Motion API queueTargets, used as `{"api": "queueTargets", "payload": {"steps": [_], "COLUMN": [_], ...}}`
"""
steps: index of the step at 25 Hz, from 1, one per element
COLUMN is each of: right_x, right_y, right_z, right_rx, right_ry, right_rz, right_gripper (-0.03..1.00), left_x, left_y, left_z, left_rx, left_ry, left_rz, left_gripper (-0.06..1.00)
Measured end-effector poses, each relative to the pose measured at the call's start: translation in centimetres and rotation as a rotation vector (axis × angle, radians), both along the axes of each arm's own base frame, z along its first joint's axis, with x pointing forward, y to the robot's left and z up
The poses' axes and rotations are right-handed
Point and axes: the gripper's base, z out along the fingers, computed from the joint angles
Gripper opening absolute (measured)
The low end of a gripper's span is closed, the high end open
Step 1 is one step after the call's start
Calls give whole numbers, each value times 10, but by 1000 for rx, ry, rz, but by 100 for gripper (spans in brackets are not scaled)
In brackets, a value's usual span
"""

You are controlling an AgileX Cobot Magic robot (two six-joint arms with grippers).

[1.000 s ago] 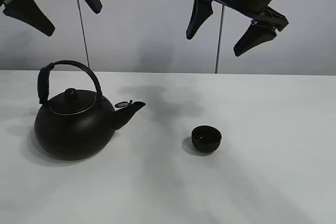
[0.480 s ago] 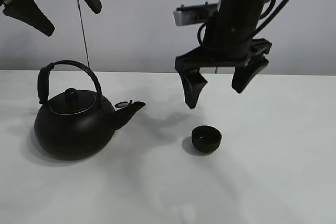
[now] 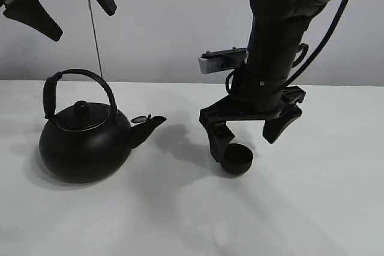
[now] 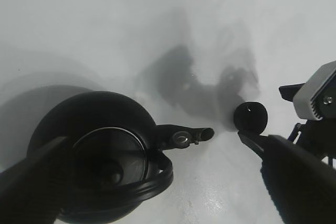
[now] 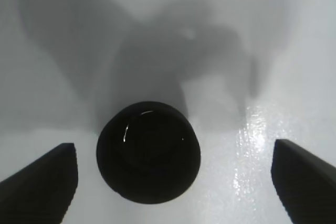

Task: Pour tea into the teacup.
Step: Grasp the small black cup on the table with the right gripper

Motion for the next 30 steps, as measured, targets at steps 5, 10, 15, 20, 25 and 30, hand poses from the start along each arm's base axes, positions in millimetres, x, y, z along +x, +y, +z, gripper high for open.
{"api": "queueTargets", "payload": {"steps": [5, 10, 15, 20, 25, 30], "right_x": [2, 3, 3, 3, 2, 6], "right_y": [2, 2, 2, 2, 5, 10], "right_z": [-17, -21, -23, -23, -19, 4], "right_rx": [-4, -6, -6, -2, 31, 52], "right_ry": [21, 28, 31, 24, 27, 2], "right_rz": [-3, -3, -5, -5, -16, 81], "right_gripper": [69, 57, 40, 40, 40, 40], "left_x": [0, 0, 0, 0, 0, 0], "left_y": [0, 0, 0, 0, 0, 0], "left_z": [0, 0, 0, 0, 0, 0], "left_rx": [0, 0, 0, 0, 0, 0], "left_ry": [0, -1, -1, -1, -1, -1], "left_rz": [0, 1, 1, 1, 1, 1], "left_gripper": [69, 69, 69, 69, 69, 69]}}
